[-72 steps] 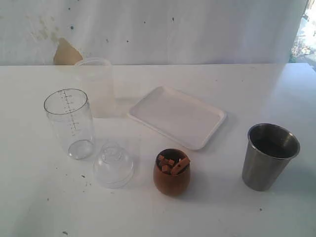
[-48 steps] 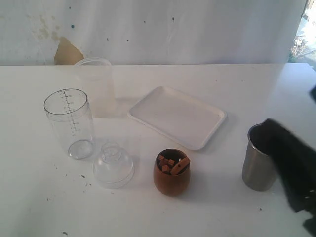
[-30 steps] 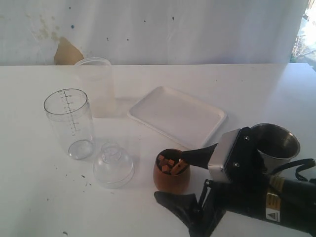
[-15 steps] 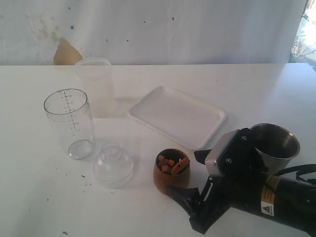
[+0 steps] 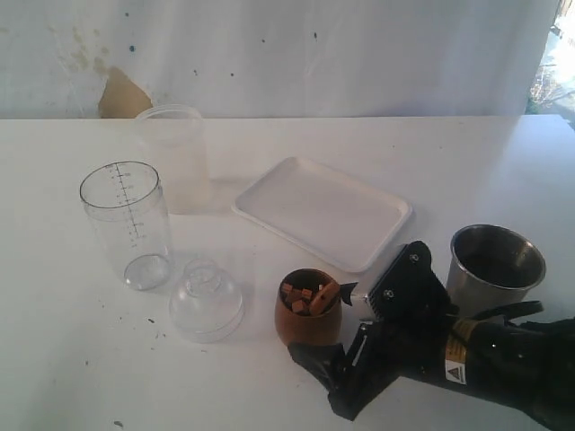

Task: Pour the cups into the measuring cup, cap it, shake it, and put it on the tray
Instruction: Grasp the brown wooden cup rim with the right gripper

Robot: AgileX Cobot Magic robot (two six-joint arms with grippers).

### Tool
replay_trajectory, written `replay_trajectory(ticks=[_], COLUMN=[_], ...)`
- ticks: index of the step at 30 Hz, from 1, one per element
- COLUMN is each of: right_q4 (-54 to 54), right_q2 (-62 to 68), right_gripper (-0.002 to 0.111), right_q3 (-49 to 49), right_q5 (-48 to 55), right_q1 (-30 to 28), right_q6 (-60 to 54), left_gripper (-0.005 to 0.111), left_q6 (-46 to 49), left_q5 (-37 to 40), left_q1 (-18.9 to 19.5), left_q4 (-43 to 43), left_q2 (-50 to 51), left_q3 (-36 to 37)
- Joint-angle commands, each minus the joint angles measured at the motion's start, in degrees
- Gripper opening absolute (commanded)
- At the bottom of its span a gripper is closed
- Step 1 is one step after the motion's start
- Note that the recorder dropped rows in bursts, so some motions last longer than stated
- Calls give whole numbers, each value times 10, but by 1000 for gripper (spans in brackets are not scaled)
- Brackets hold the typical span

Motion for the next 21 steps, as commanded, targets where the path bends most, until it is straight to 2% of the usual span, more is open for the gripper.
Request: replay_trajectory(ticks=[1,18,21], right_q4=[0,23,23], right_q2=[31,106,106], right_gripper=[84,84,80], right_q3=[-24,-78,-78], right_q5=[-11,-11,-13], right_q1=[1,1,1], right_q6=[-12,-38,-39], left_gripper=[0,0,0], left_q6=[-1,-1,-1], left_q5=[-8,-8,-8], left_q1=[0,0,0], left_q4=[0,0,0], left_q2=[-3,-3,-3], left_q3=[3,3,3])
